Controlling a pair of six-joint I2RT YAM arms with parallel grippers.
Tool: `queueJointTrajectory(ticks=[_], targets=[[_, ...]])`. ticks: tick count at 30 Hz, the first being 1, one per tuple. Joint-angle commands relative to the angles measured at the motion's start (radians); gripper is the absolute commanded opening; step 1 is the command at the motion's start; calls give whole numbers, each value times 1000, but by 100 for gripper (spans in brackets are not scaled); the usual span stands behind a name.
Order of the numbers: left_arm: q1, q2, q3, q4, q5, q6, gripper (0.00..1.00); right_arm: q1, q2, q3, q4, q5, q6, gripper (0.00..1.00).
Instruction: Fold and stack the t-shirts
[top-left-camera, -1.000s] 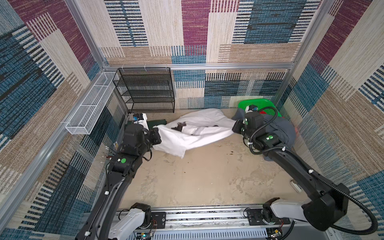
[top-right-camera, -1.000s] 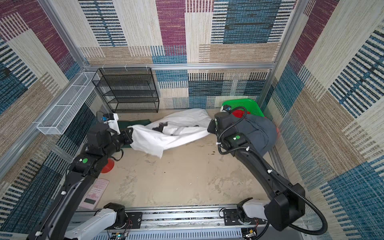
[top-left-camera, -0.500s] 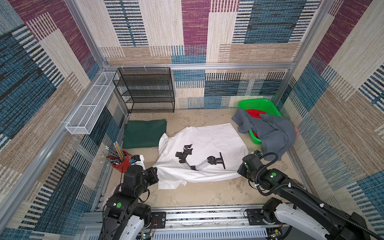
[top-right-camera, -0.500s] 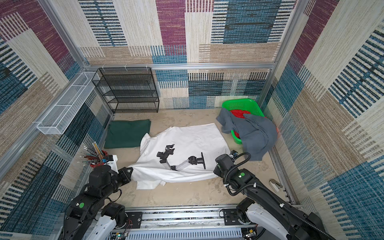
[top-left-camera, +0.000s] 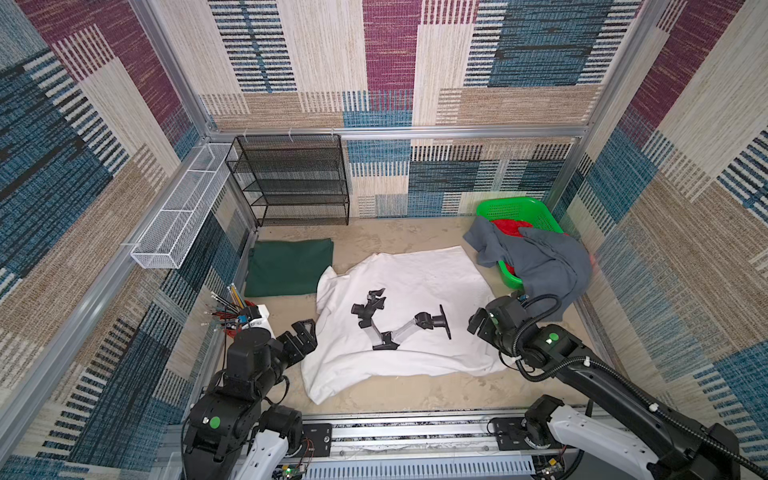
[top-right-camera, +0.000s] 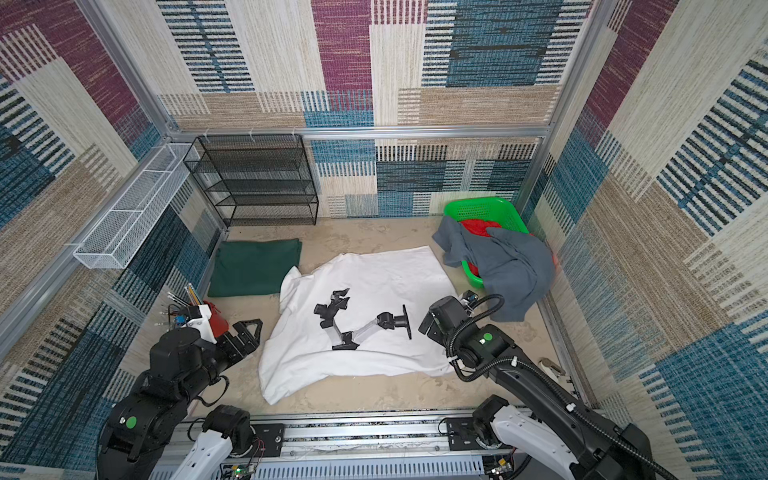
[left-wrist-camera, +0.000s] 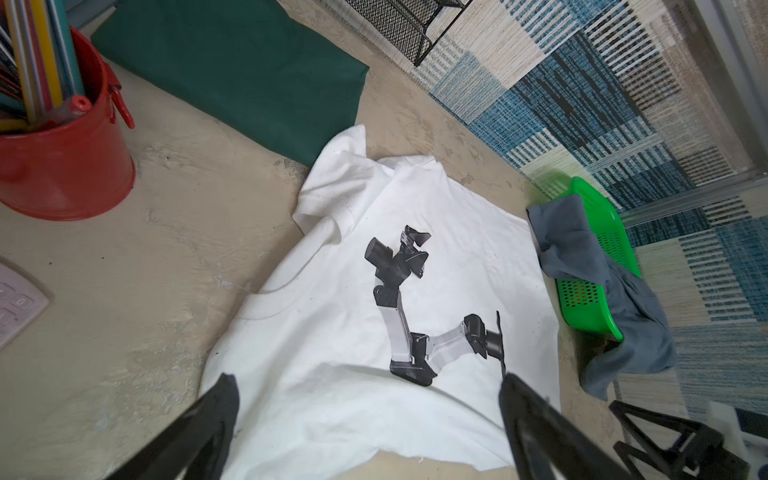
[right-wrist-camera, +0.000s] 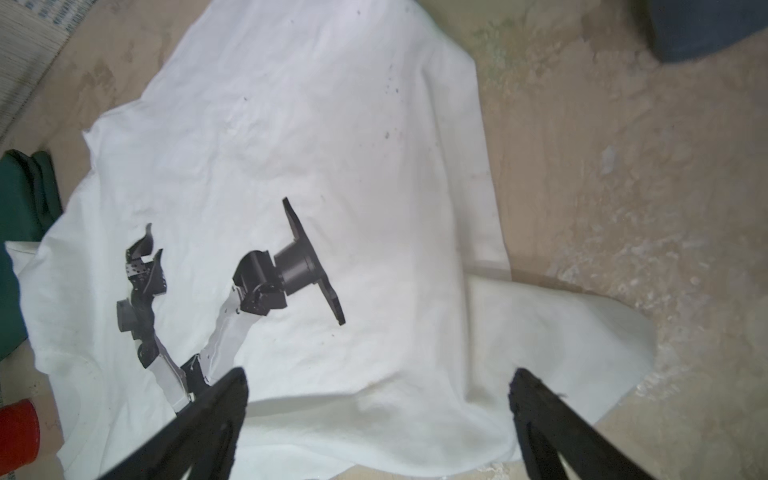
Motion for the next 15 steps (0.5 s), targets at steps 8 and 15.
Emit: queueJointTrajectory(ticks=[8, 15], targets=[[2, 466, 16, 434, -26, 139, 98, -300, 393, 225, 396, -218, -400, 99], [32, 921, 308, 504, -12, 267, 99, -410, 802, 553, 418, -341, -556, 99]])
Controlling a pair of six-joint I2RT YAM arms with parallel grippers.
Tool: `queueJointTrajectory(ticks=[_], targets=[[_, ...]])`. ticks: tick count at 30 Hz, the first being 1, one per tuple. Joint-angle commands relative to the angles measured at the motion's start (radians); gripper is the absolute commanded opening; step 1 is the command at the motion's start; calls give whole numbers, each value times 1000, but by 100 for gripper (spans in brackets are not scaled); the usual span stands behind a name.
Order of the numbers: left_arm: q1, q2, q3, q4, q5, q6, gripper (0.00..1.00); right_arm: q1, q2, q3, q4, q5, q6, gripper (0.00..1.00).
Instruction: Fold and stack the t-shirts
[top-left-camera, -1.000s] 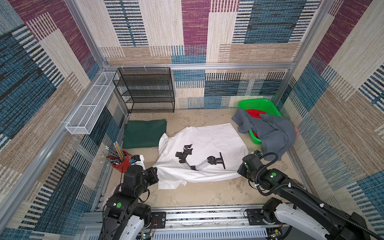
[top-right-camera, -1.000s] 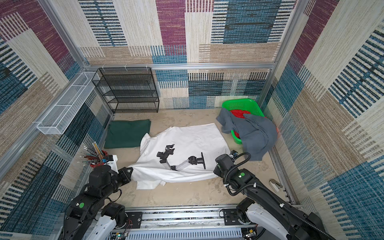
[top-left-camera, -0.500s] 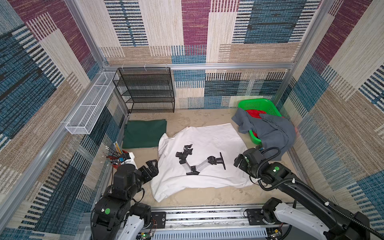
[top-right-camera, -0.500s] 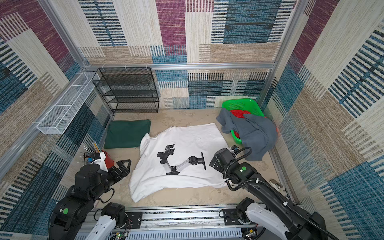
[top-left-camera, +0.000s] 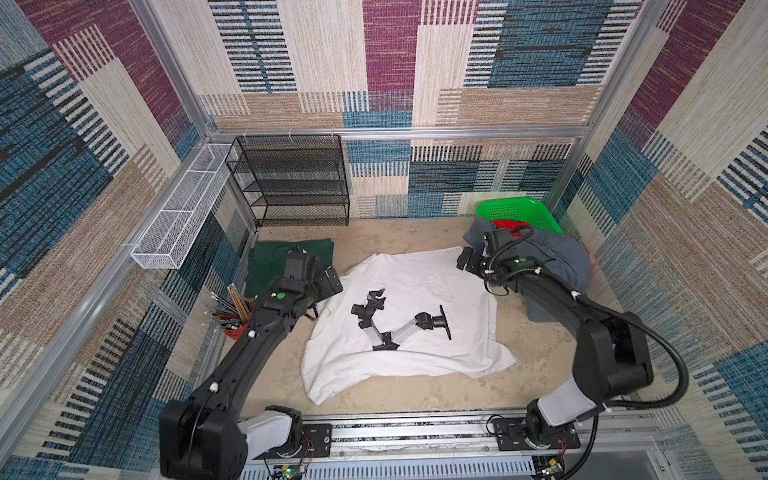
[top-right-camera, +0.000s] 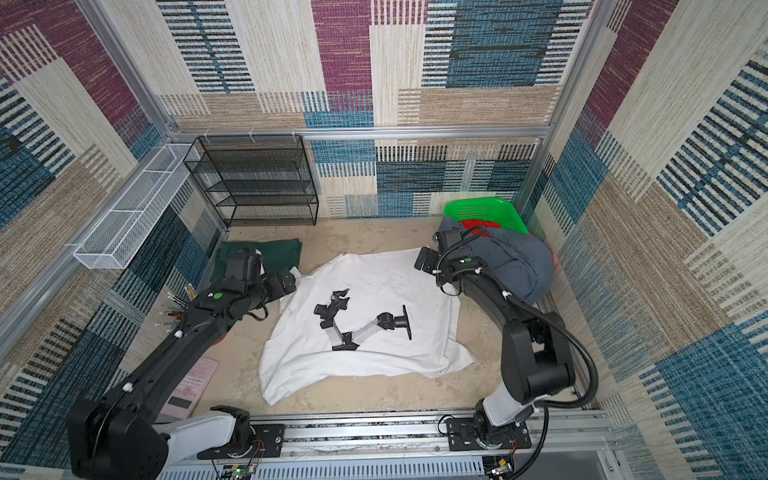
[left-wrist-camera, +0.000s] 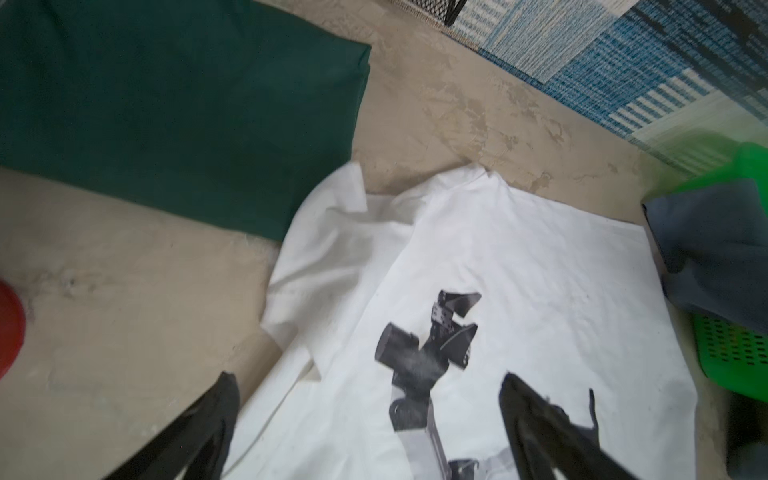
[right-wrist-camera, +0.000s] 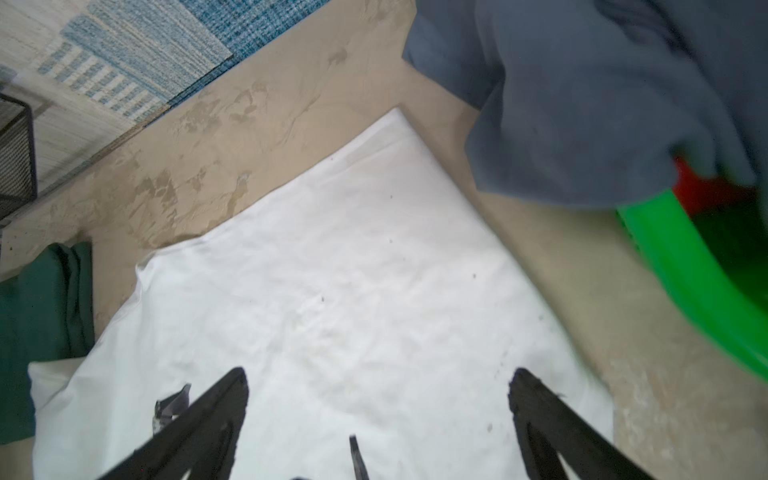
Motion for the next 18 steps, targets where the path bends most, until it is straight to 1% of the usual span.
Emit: queueJointTrajectory(ticks=[1, 3, 4, 6, 8, 9, 11, 15, 18], targets=[[10, 133, 117, 99, 36, 98, 99, -31, 127, 107, 49, -77, -104, 99], [12, 214, 174, 126, 77, 94, 99, -50, 211, 169, 56, -75, -115, 99], [12, 257, 203, 138, 97, 93, 98, -63, 257, 203, 57, -99, -118, 100], [14, 327, 262, 131, 140, 97, 98, -75, 338, 274, 57, -161, -144, 93], [14, 382, 301, 131, 177, 107, 99, -75, 408, 345, 45, -213, -179, 88], [14, 403, 310, 132, 178, 109, 99, -75, 438, 371, 37, -225, -184, 87], [14, 441, 328, 126, 159, 121, 98, -75, 490, 427, 13, -192, -184, 85], [17, 506, 371, 103, 106, 156, 98, -75, 566, 507, -30, -64, -184, 82], [23, 557, 413, 79, 105, 165, 98, -75, 628, 573, -71, -19, -204, 79]])
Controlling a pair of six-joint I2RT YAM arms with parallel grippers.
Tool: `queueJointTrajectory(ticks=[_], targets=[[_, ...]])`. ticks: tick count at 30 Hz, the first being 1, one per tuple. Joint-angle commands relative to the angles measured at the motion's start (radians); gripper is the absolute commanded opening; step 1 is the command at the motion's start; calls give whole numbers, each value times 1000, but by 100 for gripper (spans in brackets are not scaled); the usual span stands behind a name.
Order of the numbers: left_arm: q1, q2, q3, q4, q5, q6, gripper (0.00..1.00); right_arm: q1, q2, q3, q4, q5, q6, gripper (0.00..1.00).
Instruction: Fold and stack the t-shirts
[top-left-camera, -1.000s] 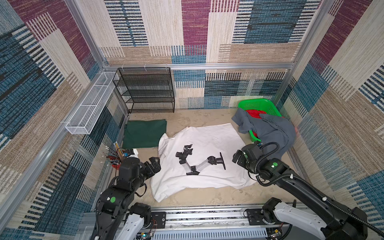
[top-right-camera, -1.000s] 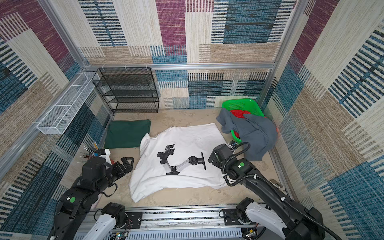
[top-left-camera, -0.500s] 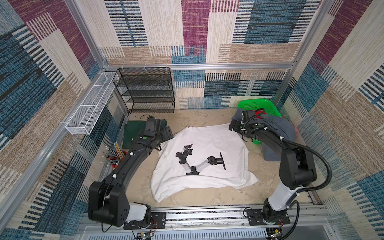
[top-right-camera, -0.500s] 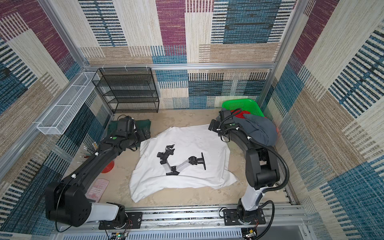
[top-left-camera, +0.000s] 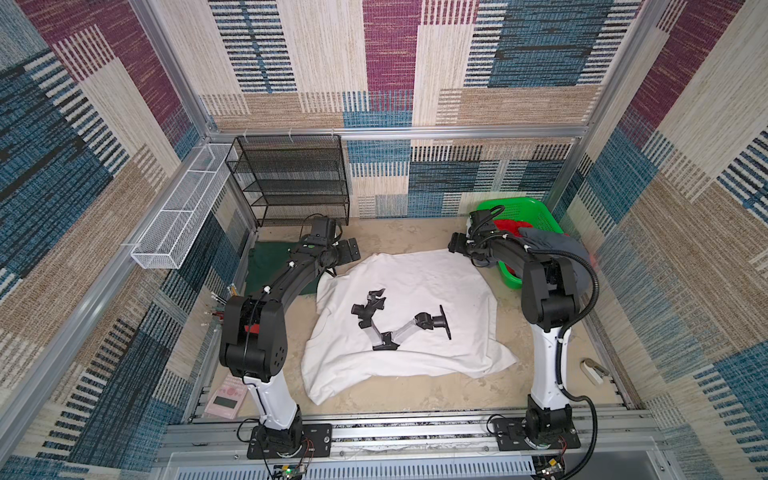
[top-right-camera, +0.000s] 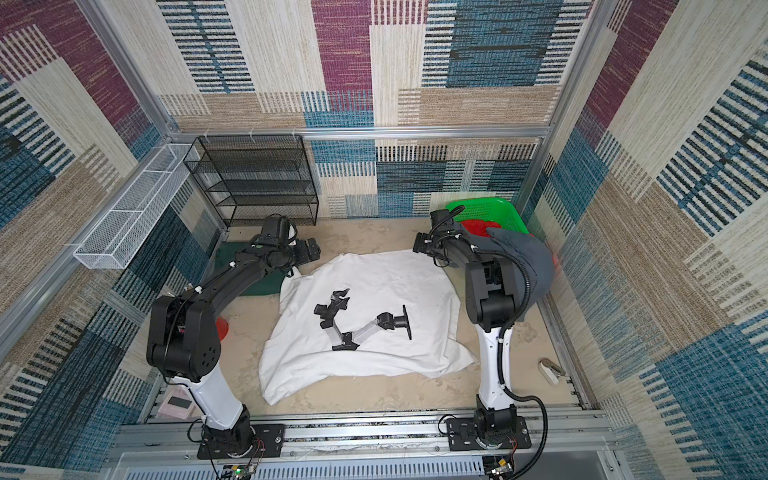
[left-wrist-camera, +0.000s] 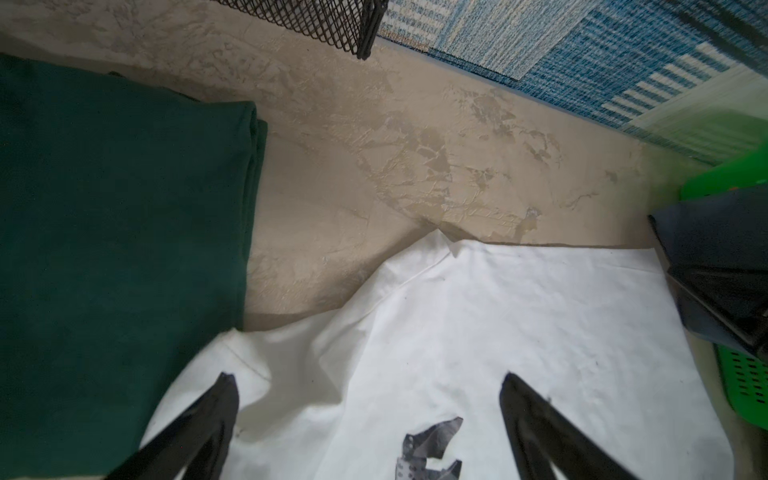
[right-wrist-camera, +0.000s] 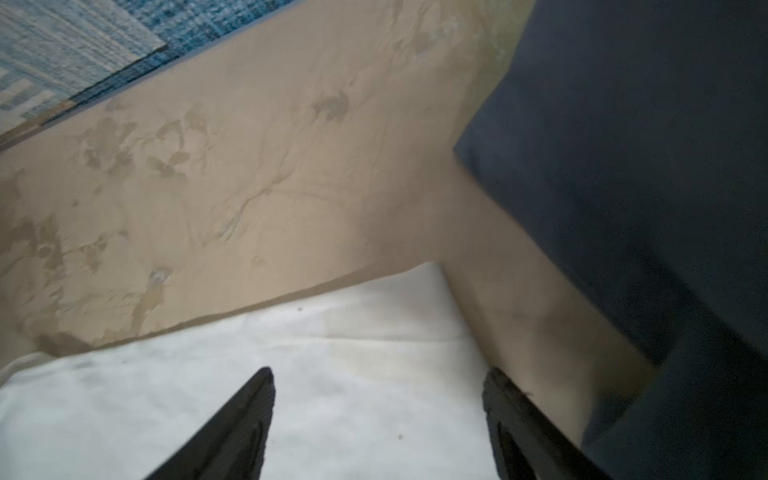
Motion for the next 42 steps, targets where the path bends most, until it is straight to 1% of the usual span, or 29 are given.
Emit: queueJointTrajectory(ticks=[1, 7, 10, 12, 13, 15, 16, 17, 18, 20, 21, 22, 23, 25, 27, 30, 31, 32, 34, 35, 36, 37, 39, 40, 41, 42], targets=[[6, 43, 42, -31, -19, 43, 98, -1, 58, 69, -64, 85, -34, 78], [14, 139, 112, -71, -26, 60, 99, -1, 97, 107, -67, 81, -63, 69], [18, 176, 145, -104, -30, 69, 98, -1, 106, 117, -63, 32, -77, 65], [19, 190, 152, -109, -29, 78, 98, -1, 106, 112, -48, -10, -86, 60], [19, 196, 153, -105, -25, 80, 99, -1, 104, 101, -32, -42, -99, 56], [19, 206, 152, -103, -11, 81, 99, -1, 94, 76, 10, -104, -128, 45], [19, 210, 153, -105, -4, 80, 99, -1, 93, 75, 12, -95, -129, 40], [19, 211, 152, -104, 6, 77, 99, -1, 94, 81, 6, -89, -127, 30], [19, 211, 149, -103, 14, 74, 99, -1, 96, 95, -6, -79, -129, 23], [19, 201, 138, -94, 28, 66, 99, 1, 91, 103, -16, -77, -130, 16], [19, 193, 128, -86, 31, 63, 99, 2, 83, 99, -14, -73, -128, 13], [19, 186, 118, -80, 33, 61, 99, 4, 74, 93, -14, -61, -125, 11], [19, 177, 111, -76, 33, 60, 99, 9, 65, 89, -26, -21, -115, 8], [19, 156, 97, -74, 31, 58, 99, 34, 51, 92, -73, 95, -108, 3], [19, 129, 78, -61, 27, 53, 99, 82, 34, 90, -116, 231, -114, 0], [19, 90, 51, -40, 23, 42, 99, 175, 13, 69, -179, 398, -104, 1], [19, 80, 46, -39, 22, 40, 99, 202, 6, 57, -198, 436, -87, 3], [19, 70, 41, -37, 22, 38, 99, 226, -3, 41, -210, 444, -63, 5], [19, 50, 33, -34, 20, 34, 99, 265, -29, 3, -223, 357, -41, 14], [19, 41, 28, -29, 19, 32, 99, 277, -51, -26, -215, 292, -27, 25], [19, 30, 23, -29, 17, 32, 99, 288, -83, -68, -198, 220, -4, 44], [19, 23, 19, -28, 13, 31, 98, 294, -119, -112, -172, 152, 10, 52], [19, 5, 8, -23, 10, 30, 99, 301, -206, -208, -99, 41, 29, 51], [19, -2, 2, -16, 8, 28, 99, 302, -245, -247, -66, -2, 38, 53], [19, -9, -4, -7, 8, 26, 99, 299, -276, -279, -40, -28, 37, 59], [19, -12, -9, 0, 8, 24, 98, 298, -305, -296, -31, -23, 40, 66]])
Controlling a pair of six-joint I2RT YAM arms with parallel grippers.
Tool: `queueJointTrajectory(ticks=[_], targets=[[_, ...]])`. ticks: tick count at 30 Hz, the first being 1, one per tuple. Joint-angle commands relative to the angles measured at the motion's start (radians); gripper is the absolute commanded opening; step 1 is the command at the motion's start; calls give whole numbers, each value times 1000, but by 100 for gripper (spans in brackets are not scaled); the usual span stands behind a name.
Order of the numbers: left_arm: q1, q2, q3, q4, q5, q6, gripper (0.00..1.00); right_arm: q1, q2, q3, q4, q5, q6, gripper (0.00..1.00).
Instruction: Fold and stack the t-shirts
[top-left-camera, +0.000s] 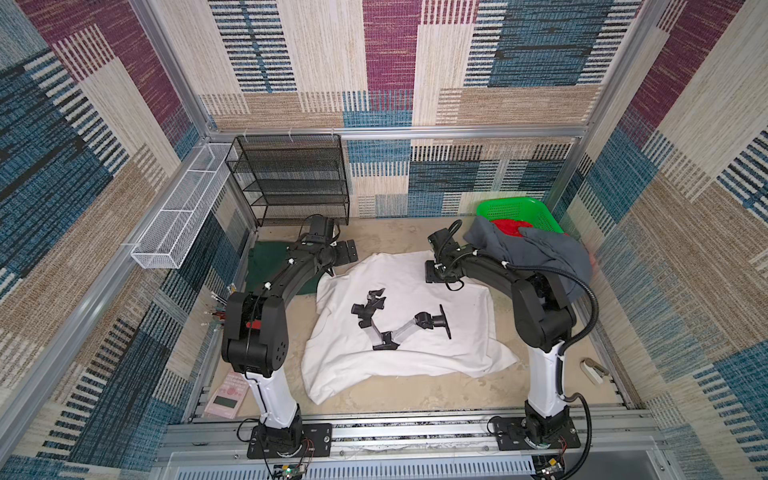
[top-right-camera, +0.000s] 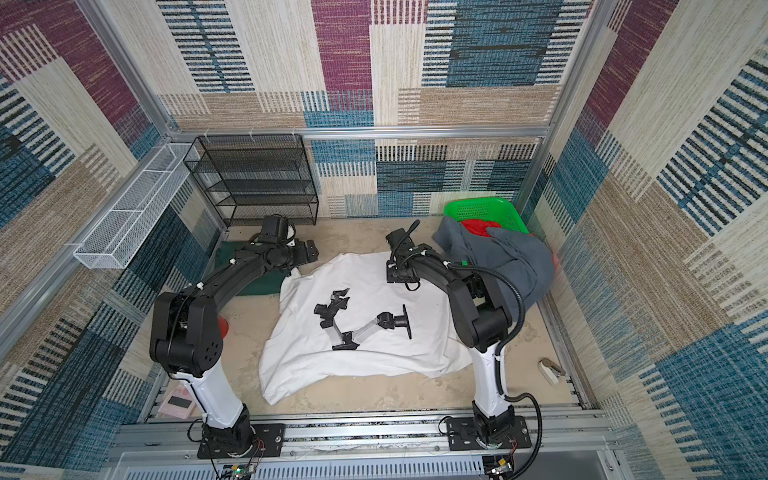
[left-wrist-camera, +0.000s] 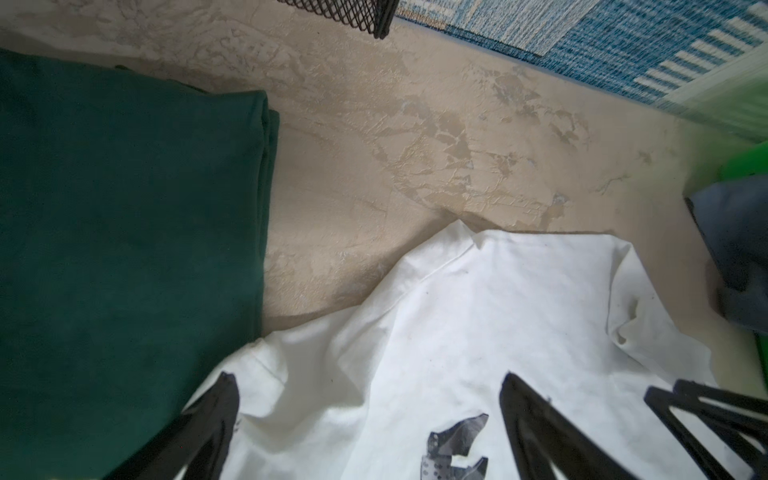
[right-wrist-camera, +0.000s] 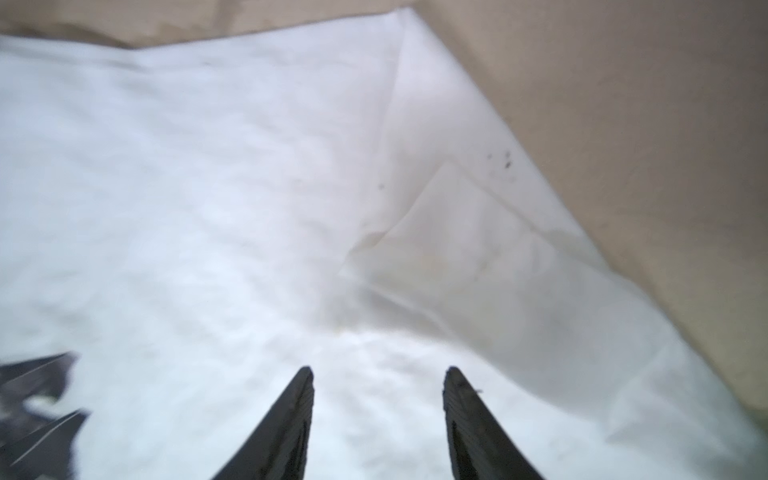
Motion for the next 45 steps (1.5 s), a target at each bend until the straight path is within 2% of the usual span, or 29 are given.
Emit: queueJointTrajectory(ticks=[1, 5, 8, 10, 12, 16, 19, 27, 33, 42, 45], targets=[[2, -17, -13, 39, 2, -15, 99, -10, -90, -47, 108, -106, 40, 69], [2, -17, -5, 36, 18, -20, 99, -82, -123, -48, 147, -114, 45, 73], [2, -30, -11, 37, 30, -26, 99, -147, -54, 20, 127, -97, 45, 75], [3, -47, -25, 43, 37, -31, 99, -166, 24, 96, 84, -60, 22, 72], [1, -68, -48, 60, 43, -38, 99, -167, 94, 176, 49, -47, -14, 66], [1, -106, -78, 82, 44, -42, 98, -167, 202, 277, -3, -120, -49, 66], [1, -117, -83, 88, 57, -46, 99, -167, 244, 292, -9, -124, -42, 66], [1, -126, -73, 97, 99, -64, 99, -160, 246, 259, 8, -78, -29, 51], [1, -114, -62, 67, 79, -41, 99, -149, 262, 272, -2, -143, -25, 50], [1, -119, -63, 64, 76, -42, 99, -103, 268, 320, -34, -106, -21, 51], [1, -118, -61, 58, 76, -40, 99, -98, 290, 351, -78, -57, -21, 49]])
